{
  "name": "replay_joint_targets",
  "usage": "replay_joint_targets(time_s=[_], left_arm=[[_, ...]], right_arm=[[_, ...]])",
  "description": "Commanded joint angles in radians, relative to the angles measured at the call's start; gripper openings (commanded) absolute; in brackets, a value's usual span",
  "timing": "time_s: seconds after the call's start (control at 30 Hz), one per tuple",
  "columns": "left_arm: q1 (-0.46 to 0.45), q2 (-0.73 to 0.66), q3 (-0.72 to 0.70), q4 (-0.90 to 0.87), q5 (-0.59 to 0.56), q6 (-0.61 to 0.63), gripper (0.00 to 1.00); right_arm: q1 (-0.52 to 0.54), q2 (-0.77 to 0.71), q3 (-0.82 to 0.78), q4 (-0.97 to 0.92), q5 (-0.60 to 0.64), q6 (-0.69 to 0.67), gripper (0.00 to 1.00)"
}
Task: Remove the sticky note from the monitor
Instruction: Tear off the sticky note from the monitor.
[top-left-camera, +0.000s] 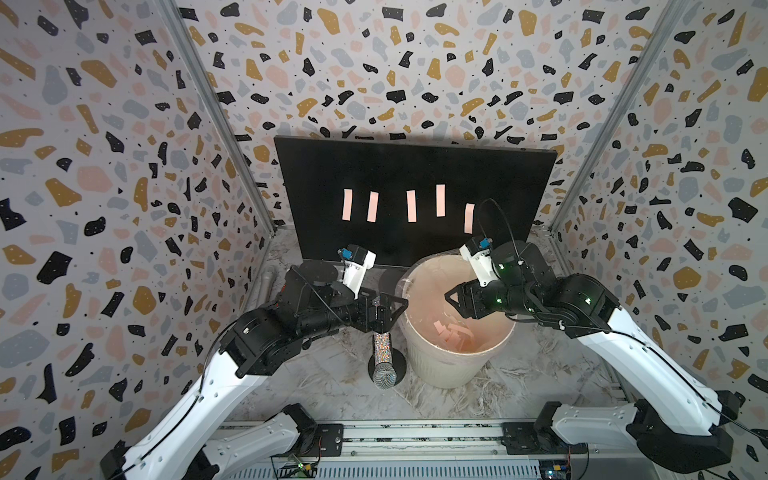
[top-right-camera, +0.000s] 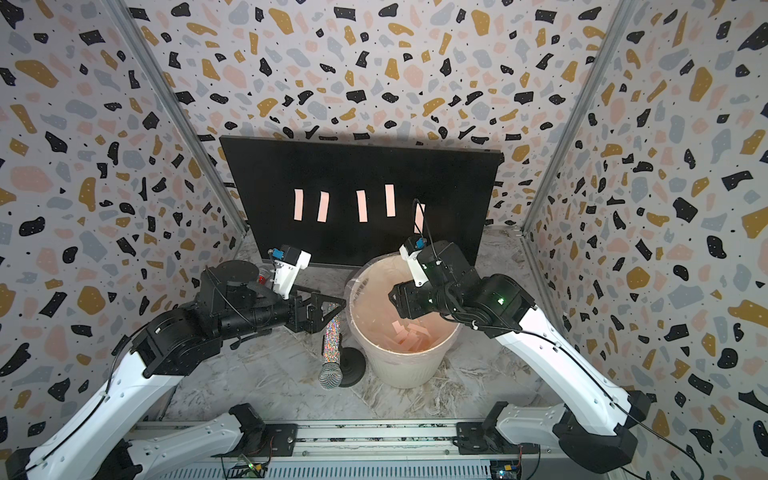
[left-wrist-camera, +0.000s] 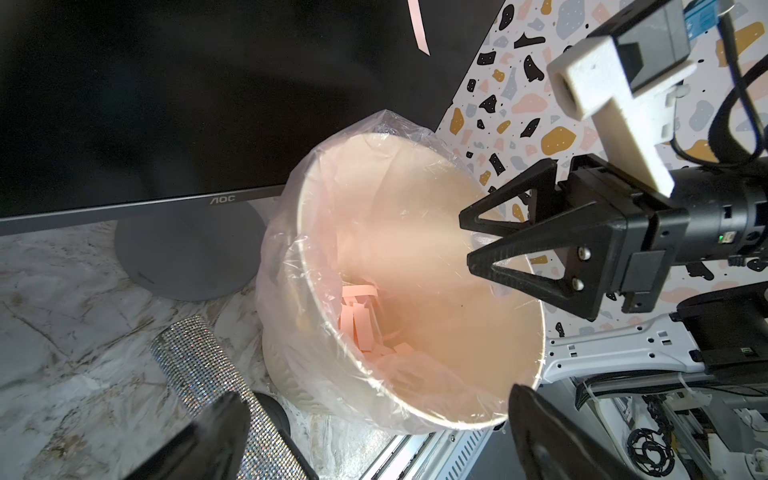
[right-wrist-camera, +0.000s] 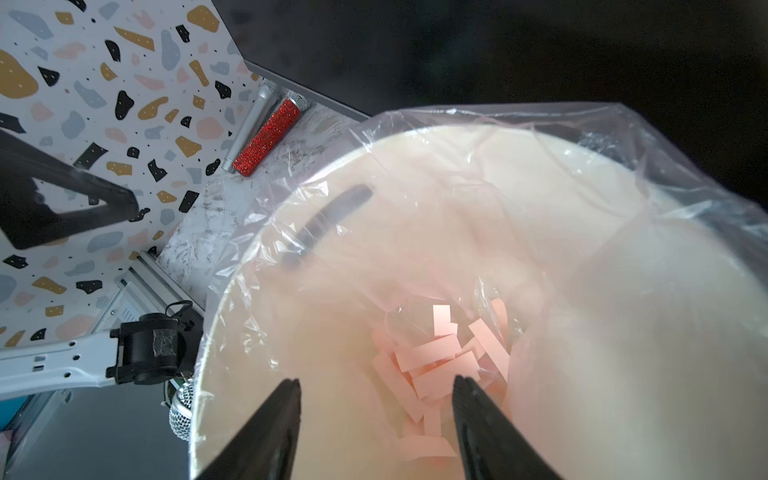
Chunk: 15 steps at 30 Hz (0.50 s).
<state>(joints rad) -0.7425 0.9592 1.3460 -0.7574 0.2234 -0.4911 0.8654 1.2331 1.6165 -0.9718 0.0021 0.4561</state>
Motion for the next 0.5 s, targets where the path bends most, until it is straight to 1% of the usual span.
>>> replay_joint_targets(time_s=[0.0, 0.2, 0.47], left_arm=[[-0.006, -0.015, -0.011, 0.023, -0.013, 0.02, 0.99], [-0.006, -0.015, -0.026, 0.033, -0.012, 0.021, 1.0], [-0.006, -0.011, -0.027, 0.032, -0.017, 0.028, 0.99]], right_arm=[[0.002, 0.01, 0.058, -0.013, 0.041, -0.039, 0.7], [-0.021, 0.044, 0.129, -0.015, 0.05, -0.074, 0.77], [-0.107, 0.092, 0.213, -0.015, 0.017, -0.08, 0.83]])
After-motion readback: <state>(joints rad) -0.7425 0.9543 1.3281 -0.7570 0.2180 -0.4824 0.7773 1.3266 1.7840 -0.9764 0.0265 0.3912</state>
